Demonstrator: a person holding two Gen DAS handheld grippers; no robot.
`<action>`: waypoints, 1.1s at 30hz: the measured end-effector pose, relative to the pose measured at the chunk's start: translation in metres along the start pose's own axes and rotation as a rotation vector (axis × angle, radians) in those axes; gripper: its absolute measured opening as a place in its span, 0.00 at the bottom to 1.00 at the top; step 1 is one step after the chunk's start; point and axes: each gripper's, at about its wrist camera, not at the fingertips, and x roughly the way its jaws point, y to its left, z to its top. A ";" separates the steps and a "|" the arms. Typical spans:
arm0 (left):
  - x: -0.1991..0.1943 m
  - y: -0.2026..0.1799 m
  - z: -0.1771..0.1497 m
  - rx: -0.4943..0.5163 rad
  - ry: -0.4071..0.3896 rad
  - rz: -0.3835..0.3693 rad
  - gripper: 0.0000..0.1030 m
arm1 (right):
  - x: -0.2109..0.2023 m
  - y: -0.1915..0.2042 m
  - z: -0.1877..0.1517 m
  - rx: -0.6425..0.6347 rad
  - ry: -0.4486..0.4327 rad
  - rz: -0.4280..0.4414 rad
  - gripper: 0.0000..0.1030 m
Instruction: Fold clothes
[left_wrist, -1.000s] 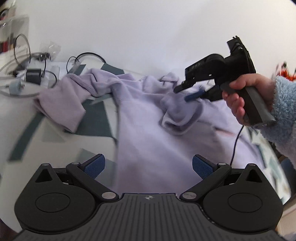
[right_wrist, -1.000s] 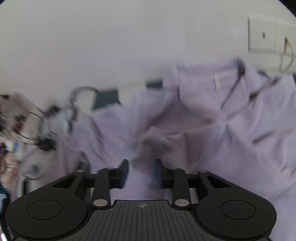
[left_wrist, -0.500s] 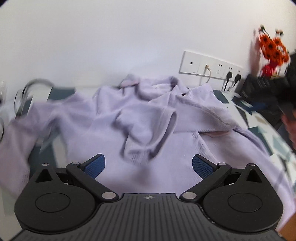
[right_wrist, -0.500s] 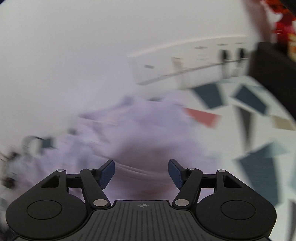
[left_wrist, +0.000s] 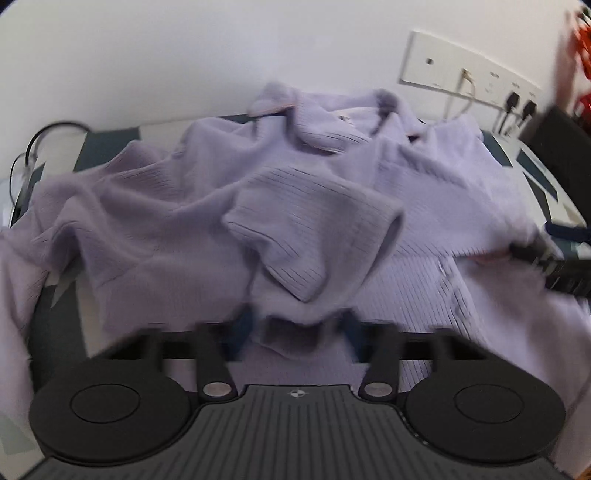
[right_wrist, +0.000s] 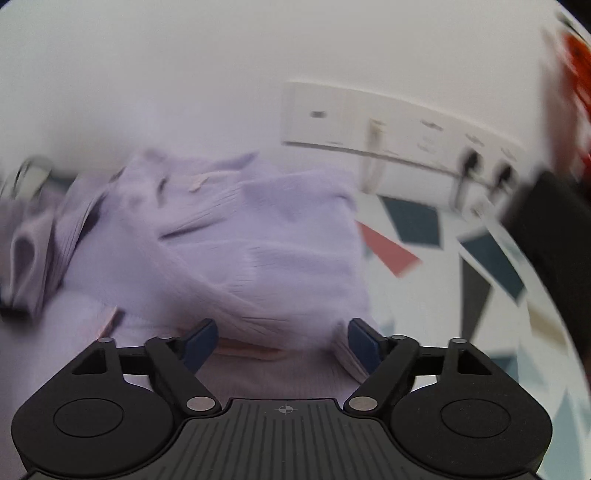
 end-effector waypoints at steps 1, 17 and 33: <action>-0.004 0.006 0.005 -0.014 0.008 -0.012 0.16 | 0.008 0.003 0.002 -0.041 0.028 0.021 0.71; -0.055 0.095 -0.061 -0.578 0.172 -0.164 0.14 | -0.059 -0.064 -0.038 0.274 -0.016 -0.020 0.04; -0.028 0.113 -0.067 -0.778 0.021 -0.232 0.58 | -0.087 -0.109 -0.046 0.776 -0.063 0.050 0.23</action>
